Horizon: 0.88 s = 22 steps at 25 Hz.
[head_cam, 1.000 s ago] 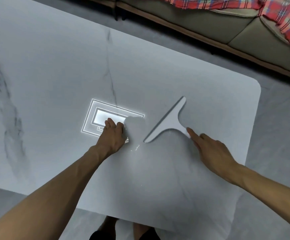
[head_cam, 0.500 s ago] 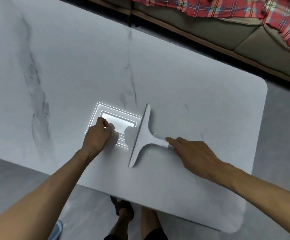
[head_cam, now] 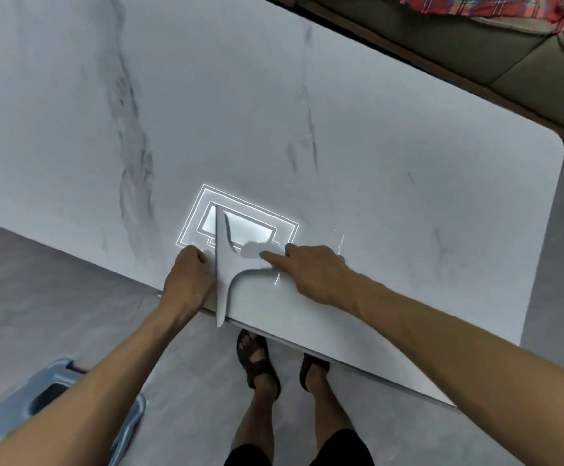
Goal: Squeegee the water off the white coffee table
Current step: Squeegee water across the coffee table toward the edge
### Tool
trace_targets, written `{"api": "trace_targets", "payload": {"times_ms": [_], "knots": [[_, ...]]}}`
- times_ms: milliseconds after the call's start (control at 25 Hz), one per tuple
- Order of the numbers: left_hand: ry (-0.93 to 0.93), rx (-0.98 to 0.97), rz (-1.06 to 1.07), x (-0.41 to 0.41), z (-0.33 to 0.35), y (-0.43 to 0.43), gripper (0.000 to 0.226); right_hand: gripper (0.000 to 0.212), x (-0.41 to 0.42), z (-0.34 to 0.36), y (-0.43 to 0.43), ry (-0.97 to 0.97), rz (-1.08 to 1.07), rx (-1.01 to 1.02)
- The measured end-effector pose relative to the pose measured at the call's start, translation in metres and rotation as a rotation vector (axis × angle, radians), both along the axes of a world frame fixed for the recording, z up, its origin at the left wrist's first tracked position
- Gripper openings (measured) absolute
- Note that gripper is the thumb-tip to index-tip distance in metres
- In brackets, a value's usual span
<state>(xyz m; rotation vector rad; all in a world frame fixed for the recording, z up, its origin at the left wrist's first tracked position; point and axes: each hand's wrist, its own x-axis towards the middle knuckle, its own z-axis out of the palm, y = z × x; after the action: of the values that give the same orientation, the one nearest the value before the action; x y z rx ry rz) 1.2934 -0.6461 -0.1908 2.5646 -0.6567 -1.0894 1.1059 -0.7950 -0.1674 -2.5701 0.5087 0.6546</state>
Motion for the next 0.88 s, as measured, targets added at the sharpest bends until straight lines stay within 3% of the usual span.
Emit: {"api": "trace_targets", "payload": {"times_ms": [240,440,520,640,880], "knots": [[0.044,-0.056,-0.332,-0.055,-0.012,-0.023,0.006,0.064,-0.135,0.014,-0.064,0.112,-0.232,-0.080],[0.004,0.135,-0.644,-0.087,-0.027,-0.033,0.035,0.050,-0.246,0.024,-0.091,0.193,-0.434,-0.241],[-0.016,0.198,-0.651,-0.092,-0.025,-0.038,0.039,0.040,-0.276,0.033,-0.097,0.240,-0.517,-0.276],[-0.044,0.215,-0.627,-0.098,-0.019,-0.043,0.037,0.042,-0.299,0.046,-0.093,0.225,-0.551,-0.285],[-0.095,-0.055,-0.245,-0.110,-0.012,-0.031,0.009,0.042,-0.229,0.043,-0.036,0.009,-0.407,-0.134]]}}
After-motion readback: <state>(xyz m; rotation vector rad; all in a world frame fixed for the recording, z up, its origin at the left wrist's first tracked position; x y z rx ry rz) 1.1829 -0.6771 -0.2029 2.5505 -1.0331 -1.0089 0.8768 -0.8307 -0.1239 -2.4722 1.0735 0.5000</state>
